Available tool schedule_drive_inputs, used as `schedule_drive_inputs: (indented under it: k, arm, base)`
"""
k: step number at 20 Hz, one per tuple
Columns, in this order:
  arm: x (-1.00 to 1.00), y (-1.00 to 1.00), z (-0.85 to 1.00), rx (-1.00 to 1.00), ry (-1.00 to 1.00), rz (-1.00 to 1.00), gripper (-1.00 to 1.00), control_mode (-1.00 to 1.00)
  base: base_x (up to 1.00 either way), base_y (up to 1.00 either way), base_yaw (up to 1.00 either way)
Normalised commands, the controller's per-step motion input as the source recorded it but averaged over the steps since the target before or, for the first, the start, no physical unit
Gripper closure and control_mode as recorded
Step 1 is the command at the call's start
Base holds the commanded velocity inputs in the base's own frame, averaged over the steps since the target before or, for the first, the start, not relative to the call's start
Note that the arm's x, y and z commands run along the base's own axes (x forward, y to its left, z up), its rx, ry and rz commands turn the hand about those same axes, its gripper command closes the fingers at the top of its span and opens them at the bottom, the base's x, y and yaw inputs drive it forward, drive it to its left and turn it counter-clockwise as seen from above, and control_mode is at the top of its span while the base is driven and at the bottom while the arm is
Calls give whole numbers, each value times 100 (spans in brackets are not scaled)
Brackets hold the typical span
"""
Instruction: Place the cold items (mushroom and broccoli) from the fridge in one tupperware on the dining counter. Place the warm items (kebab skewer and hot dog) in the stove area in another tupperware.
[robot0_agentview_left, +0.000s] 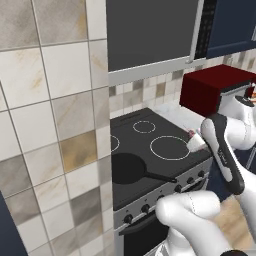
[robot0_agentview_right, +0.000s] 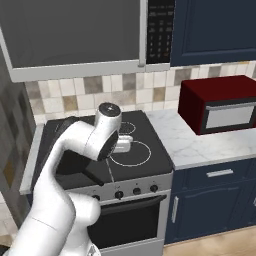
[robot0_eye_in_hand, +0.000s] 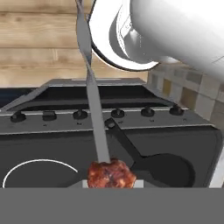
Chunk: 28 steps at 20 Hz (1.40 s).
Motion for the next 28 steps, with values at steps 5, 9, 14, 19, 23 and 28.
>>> schedule_drive_inputs:
  k: [5, 9, 14, 19, 23, 28]
  arm:
    - [-100, 0, 19, -48, -21, 18, 100, -100]
    - [-100, 4, 1, -20, -15, 34, 100, -100]
    - [-83, 14, -7, -5, -15, 48, 100, -100]
    - [-2, 67, -70, -5, -9, 35, 100, -100]
    - [2, 9, -46, 0, -6, 18, 100, -100]
    - [0, 0, -14, 0, -2, 3, 100, 100]
  base:
    - [0, 0, 0]
    - [0, 0, 0]
    - [0, 0, 0]
    - [0, 0, 0]
    - [0, 0, 0]
    - [-19, -6, 0]
